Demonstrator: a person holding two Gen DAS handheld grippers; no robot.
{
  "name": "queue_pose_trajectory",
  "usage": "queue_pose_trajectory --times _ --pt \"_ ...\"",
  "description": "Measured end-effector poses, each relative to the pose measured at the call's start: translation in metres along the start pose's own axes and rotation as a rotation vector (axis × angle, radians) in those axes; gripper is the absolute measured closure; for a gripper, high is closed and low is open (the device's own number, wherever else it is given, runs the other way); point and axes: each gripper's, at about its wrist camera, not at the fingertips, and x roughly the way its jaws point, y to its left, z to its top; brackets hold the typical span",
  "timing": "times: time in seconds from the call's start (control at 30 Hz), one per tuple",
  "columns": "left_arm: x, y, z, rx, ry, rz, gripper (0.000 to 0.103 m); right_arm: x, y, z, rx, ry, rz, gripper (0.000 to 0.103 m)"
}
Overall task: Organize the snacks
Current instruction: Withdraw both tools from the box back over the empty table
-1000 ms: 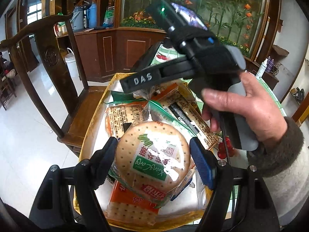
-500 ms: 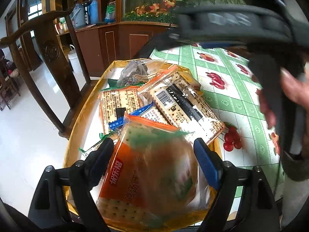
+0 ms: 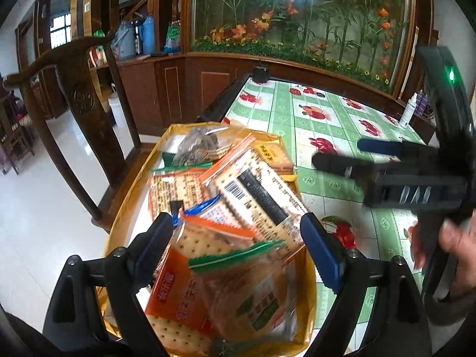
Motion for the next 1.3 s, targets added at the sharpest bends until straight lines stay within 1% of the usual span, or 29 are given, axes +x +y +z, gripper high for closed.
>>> queue_pose_trajectory --times 0.07,0.2,0.23,0.37,0.5,0.73,0.8,0.9,1.03,1.1,1.3 --pt "0.0 -0.008 0.001 0.019 -0.006 -0.008 0.015 -0.001 -0.002 -0.009 -0.006 0.014 -0.019 0.001" --pt "0.003 -0.025 0.003 0.043 0.0 -0.035 0.015 -0.011 -0.015 -0.024 0.016 0.032 -0.026 0.001" --pt "0.005 -0.03 0.004 0.045 0.002 -0.05 0.015 -0.014 -0.018 -0.027 0.021 0.033 -0.037 0.001" --pt "0.007 -0.045 0.007 0.057 0.001 -0.072 0.014 -0.029 -0.036 -0.038 0.062 0.013 -0.068 0.001" --pt "0.017 -0.07 0.012 0.069 0.008 -0.092 0.014 -0.045 -0.054 -0.052 0.09 -0.001 -0.149 0.001" --pt "0.034 -0.116 0.018 0.081 -0.012 -0.112 0.014 -0.075 -0.094 -0.079 0.191 -0.043 -0.282 0.001" --pt "0.039 -0.133 0.022 0.091 -0.02 -0.128 0.014 -0.083 -0.107 -0.087 0.217 -0.049 -0.327 0.001" --pt "0.047 -0.156 0.031 0.11 -0.031 -0.145 0.014 -0.091 -0.125 -0.092 0.254 -0.063 -0.37 0.001" --pt "0.057 -0.18 0.047 0.124 -0.053 -0.166 0.014 -0.103 -0.149 -0.09 0.293 -0.097 -0.43 0.001" --pt "0.064 -0.193 0.057 0.134 -0.064 -0.165 0.014 -0.107 -0.16 -0.086 0.307 -0.11 -0.461 0.001" --pt "0.083 -0.212 0.075 0.138 -0.126 -0.15 0.014 -0.113 -0.19 -0.078 0.346 -0.153 -0.561 0.001"
